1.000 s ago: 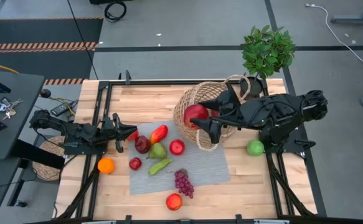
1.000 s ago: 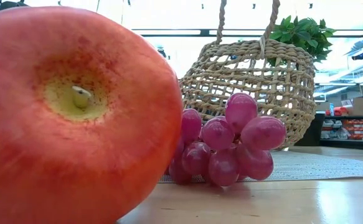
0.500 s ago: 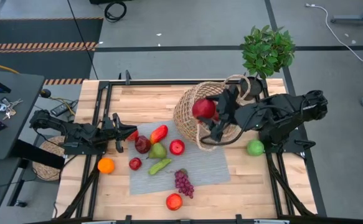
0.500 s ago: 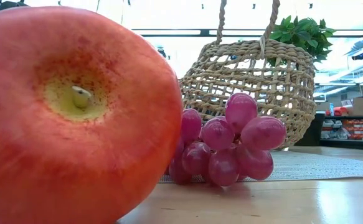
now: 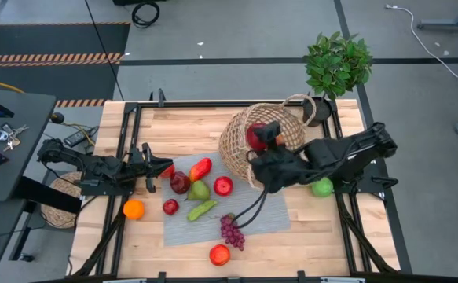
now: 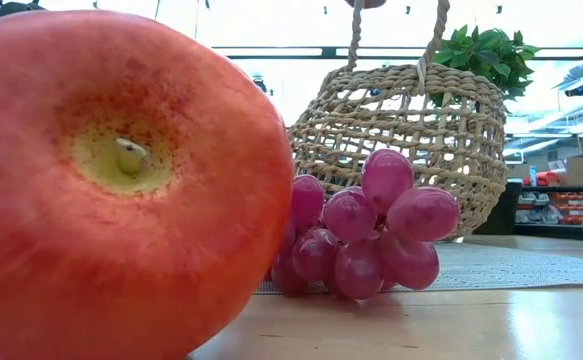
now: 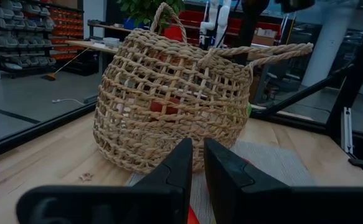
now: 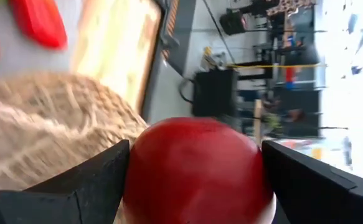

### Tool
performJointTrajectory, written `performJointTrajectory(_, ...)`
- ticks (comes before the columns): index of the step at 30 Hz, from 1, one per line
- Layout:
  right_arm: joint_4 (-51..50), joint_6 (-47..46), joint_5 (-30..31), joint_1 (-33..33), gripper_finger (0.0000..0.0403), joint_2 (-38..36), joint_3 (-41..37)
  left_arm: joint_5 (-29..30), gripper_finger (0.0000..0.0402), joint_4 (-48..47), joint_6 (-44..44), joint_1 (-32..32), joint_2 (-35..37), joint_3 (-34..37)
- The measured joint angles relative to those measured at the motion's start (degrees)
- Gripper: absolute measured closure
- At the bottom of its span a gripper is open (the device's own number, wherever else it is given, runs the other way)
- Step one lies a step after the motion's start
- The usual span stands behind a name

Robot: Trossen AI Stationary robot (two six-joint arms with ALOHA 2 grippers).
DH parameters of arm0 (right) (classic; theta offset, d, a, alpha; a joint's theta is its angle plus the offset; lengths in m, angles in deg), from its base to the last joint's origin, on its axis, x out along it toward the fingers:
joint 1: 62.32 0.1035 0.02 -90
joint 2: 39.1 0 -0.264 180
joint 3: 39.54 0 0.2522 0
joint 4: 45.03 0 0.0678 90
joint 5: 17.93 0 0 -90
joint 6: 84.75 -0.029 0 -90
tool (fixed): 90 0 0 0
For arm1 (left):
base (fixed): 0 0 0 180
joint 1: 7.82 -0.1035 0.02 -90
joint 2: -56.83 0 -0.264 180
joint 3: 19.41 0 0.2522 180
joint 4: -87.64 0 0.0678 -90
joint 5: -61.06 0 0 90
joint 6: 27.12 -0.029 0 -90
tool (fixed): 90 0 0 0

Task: Build produce basket
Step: Put the pomegranate into the brown basket

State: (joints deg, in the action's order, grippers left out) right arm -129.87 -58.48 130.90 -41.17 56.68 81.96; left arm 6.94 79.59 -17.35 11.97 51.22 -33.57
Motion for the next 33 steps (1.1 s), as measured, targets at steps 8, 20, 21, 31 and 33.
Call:
performJointTrajectory(8, -6.33, 4.74, 5.36, -0.39, 0.0047, 2.66, 0.00, 0.00, 0.0353, 0.00, -0.01, 0.00, 0.00, 0.00)
performJointTrajectory(20, -16.72, -10.63, 2.66, -2.50, 0.0047, 2.40, 0.00, 0.00, 0.0353, 0.00, -0.01, 0.00, 0.00, 0.00)
performJointTrajectory(21, -18.35, -13.44, 2.31, -2.82, 0.0047, 2.40, 0.00, 0.00, 0.0353, 0.00, -0.01, 0.00, 0.00, 0.00)
performJointTrajectory(31, -18.94, -20.14, -0.25, -4.04, 0.0047, 2.20, -0.07, 0.00, 0.0353, 0.00, -0.01, 0.00, 0.00, 0.00)
performJointTrajectory(33, -18.94, -20.34, -0.44, -4.04, 0.0047, 2.20, -0.09, 0.00, 0.0353, 0.00, 0.01, 0.00, 0.00, 0.00)
